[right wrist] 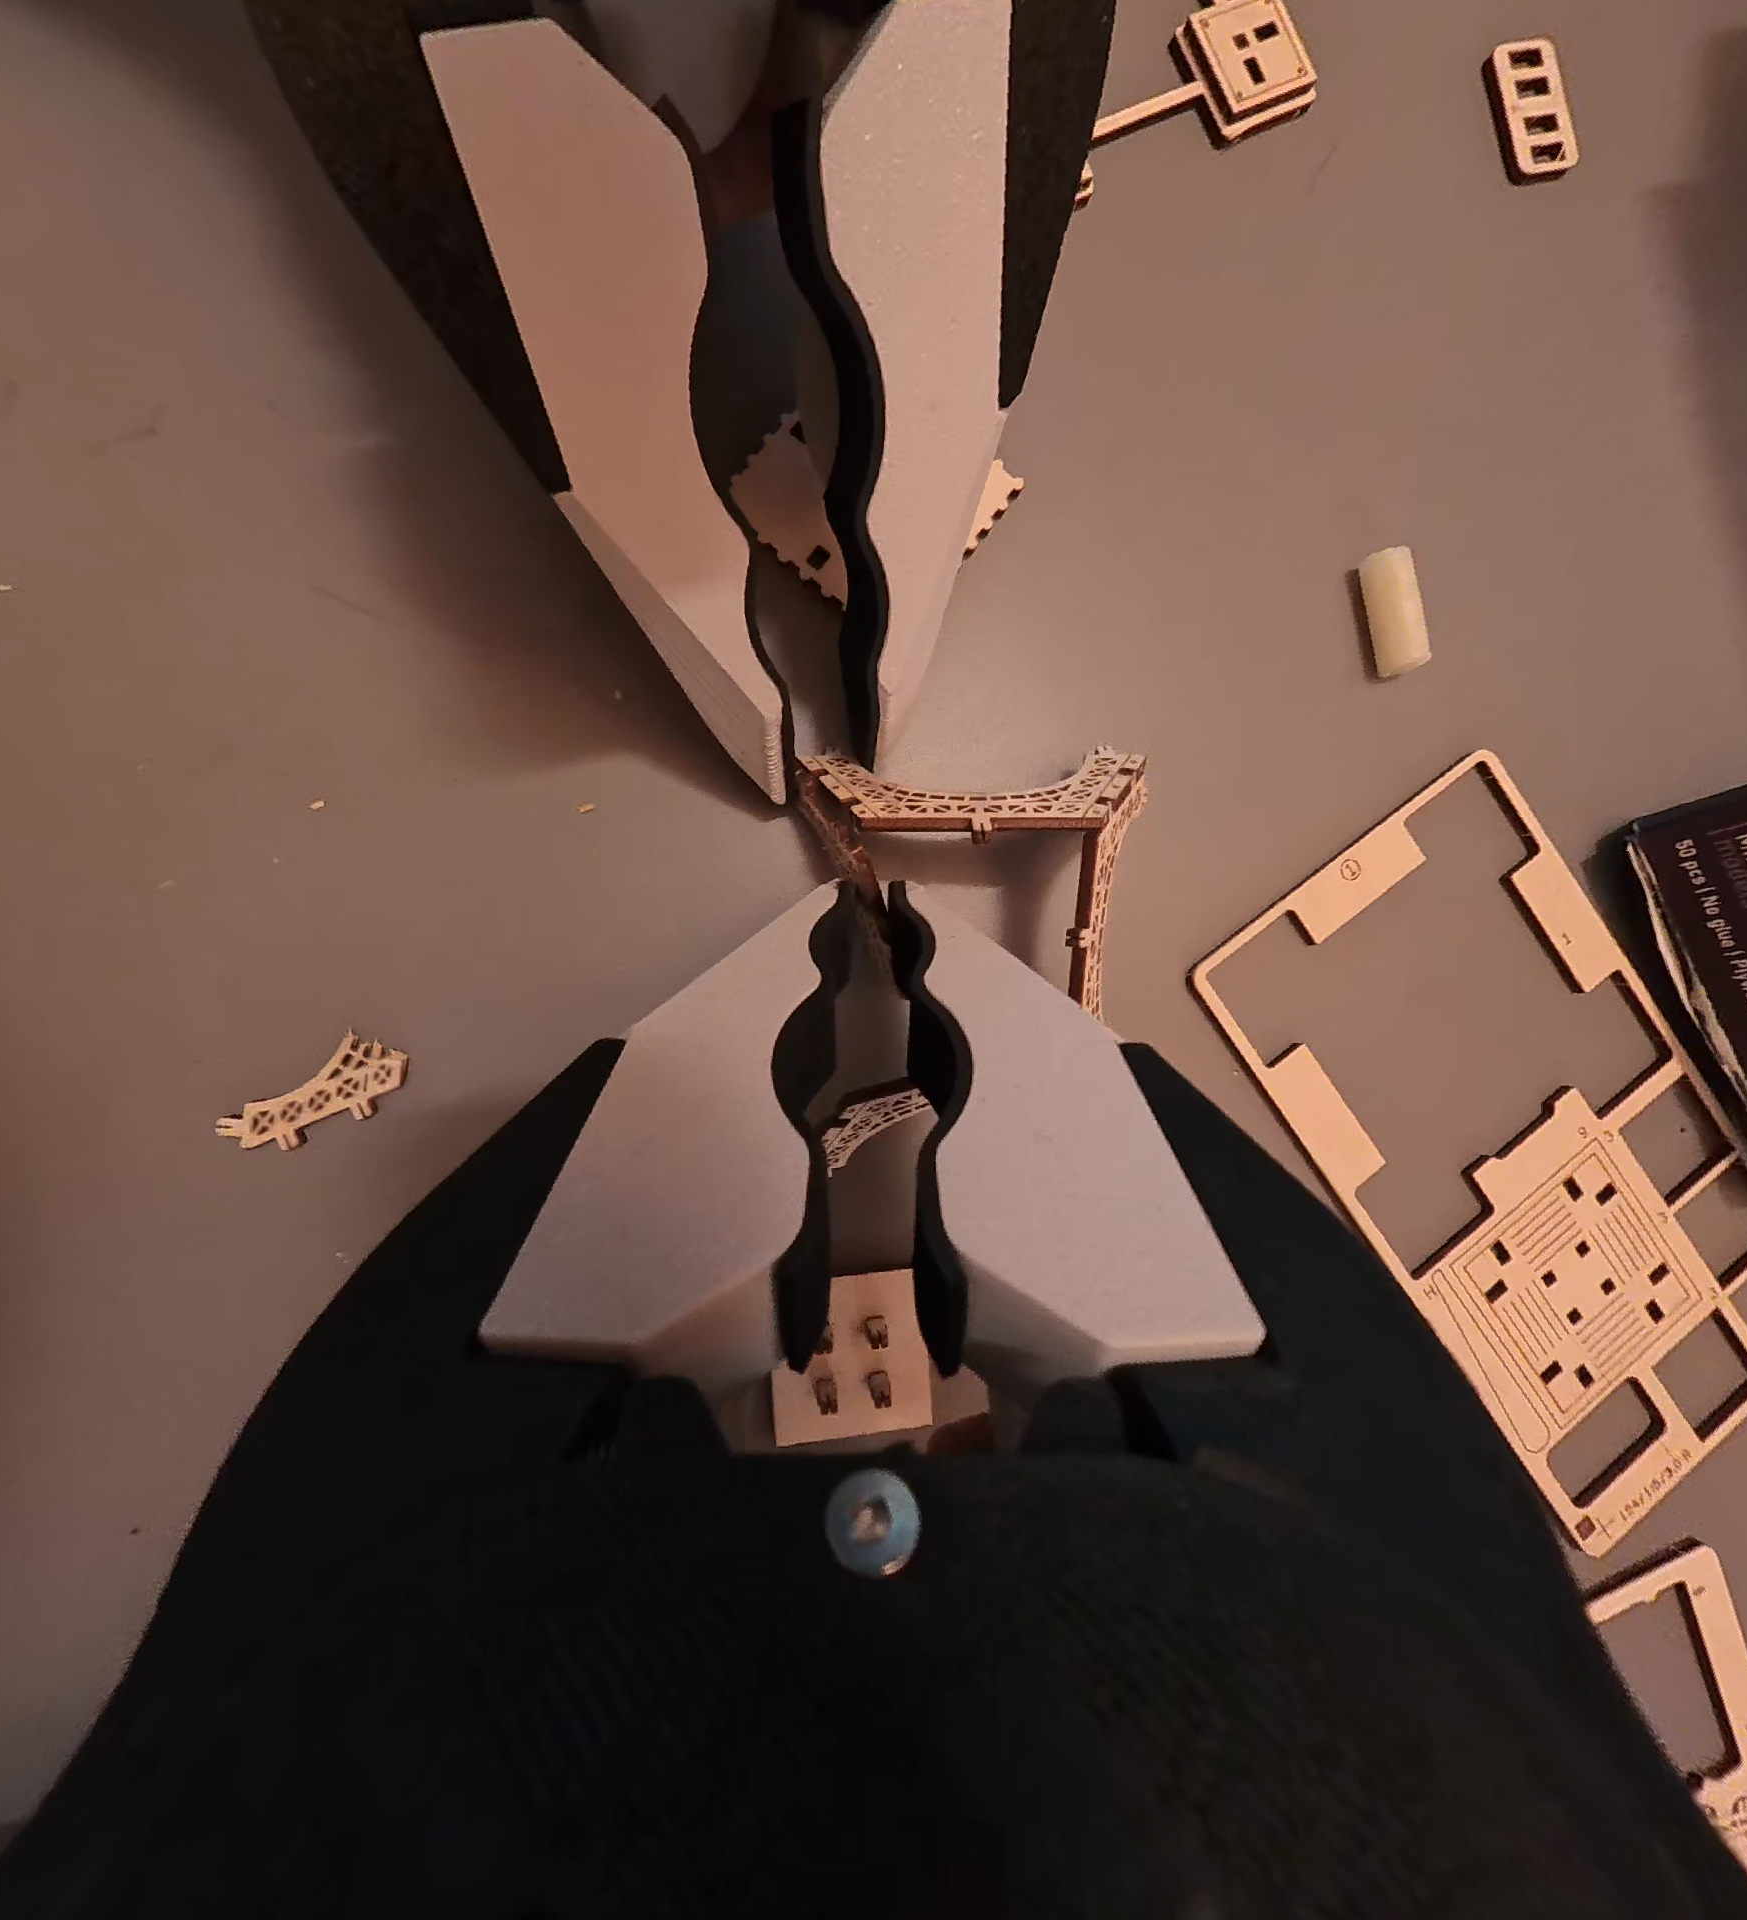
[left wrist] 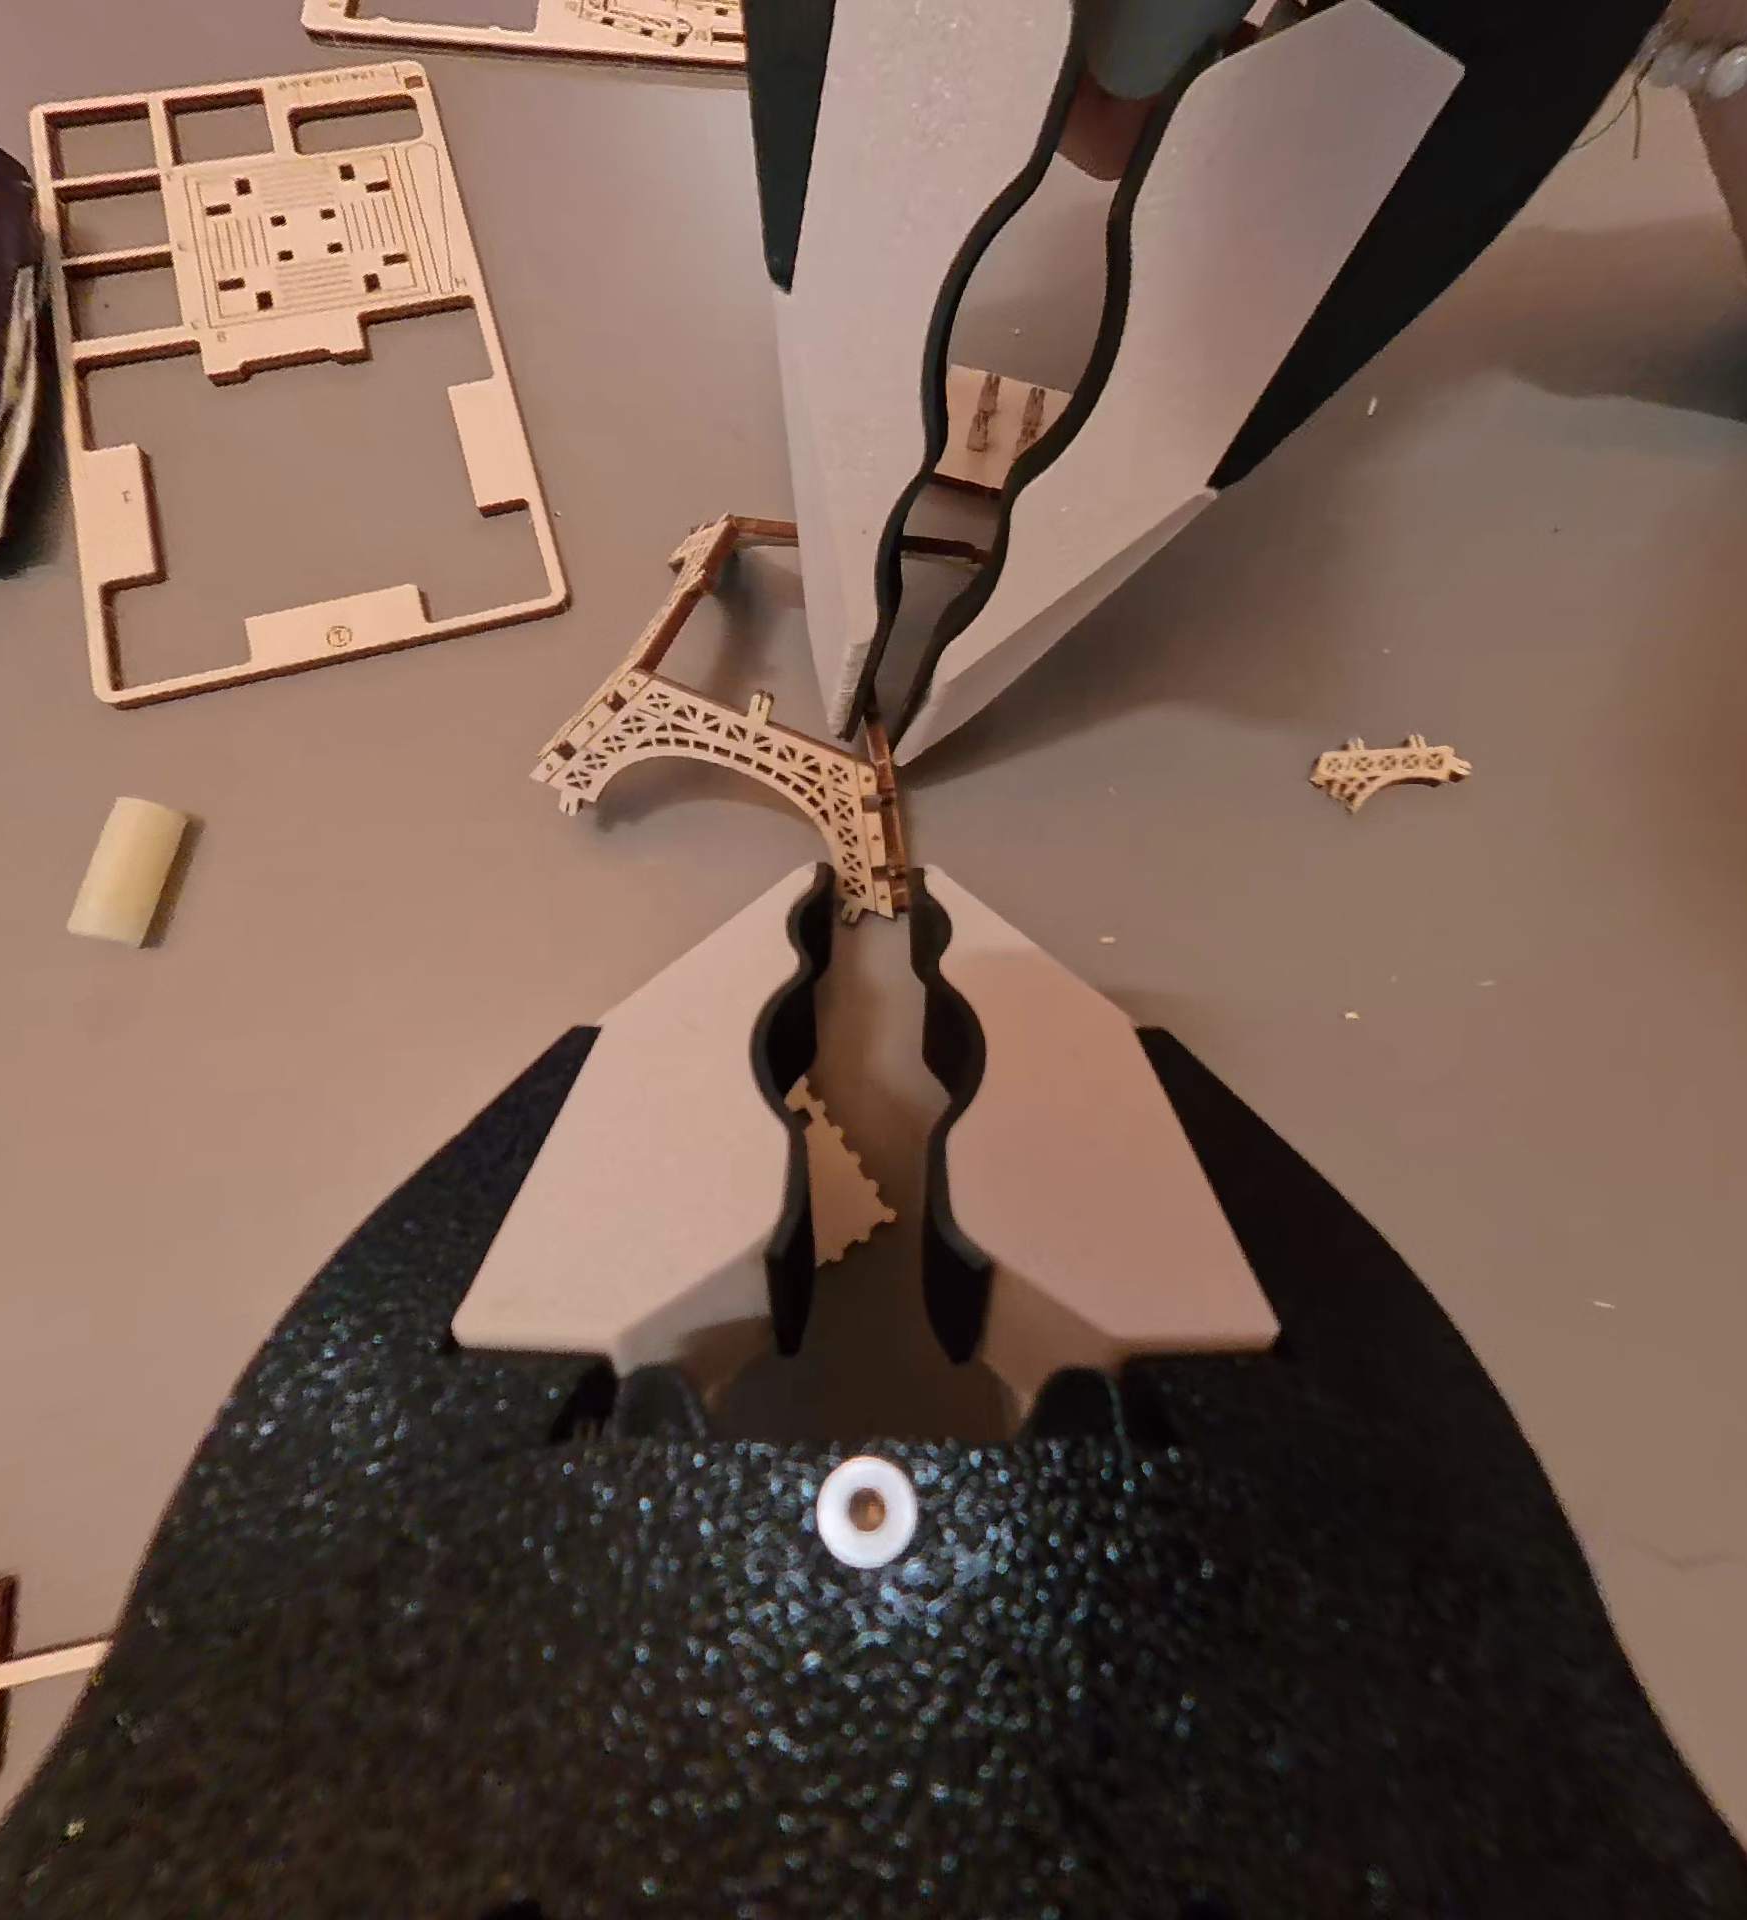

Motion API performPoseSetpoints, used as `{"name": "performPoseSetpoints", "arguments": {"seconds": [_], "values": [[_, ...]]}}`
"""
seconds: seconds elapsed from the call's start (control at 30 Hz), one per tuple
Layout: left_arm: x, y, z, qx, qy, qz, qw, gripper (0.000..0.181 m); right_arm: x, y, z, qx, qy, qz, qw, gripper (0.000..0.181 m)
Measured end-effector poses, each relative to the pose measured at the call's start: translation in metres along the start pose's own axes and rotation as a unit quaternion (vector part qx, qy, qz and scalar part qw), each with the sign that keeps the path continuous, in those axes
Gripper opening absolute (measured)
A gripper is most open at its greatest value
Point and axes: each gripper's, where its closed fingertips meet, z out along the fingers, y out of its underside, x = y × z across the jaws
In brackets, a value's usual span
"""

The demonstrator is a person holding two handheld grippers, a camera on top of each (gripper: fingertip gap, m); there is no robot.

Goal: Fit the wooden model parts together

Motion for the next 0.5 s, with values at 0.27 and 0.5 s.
{"name": "performPoseSetpoints", "arguments": {"seconds": [0.27, 0.5], "values": [[0.0045, 0.0011, 0.0003, -0.012, 0.003, 0.019, 1.0, 0.012, -0.0023, -0.0012, 0.0004, 0.007, -0.013, 0.007, 1.0, 0.005], [0.0051, 0.0013, -0.0002, -0.013, 0.002, 0.012, 1.0, 0.013, -0.0029, -0.0012, 0.0004, 0.0, -0.008, 0.003, 1.0, 0.005]]}}
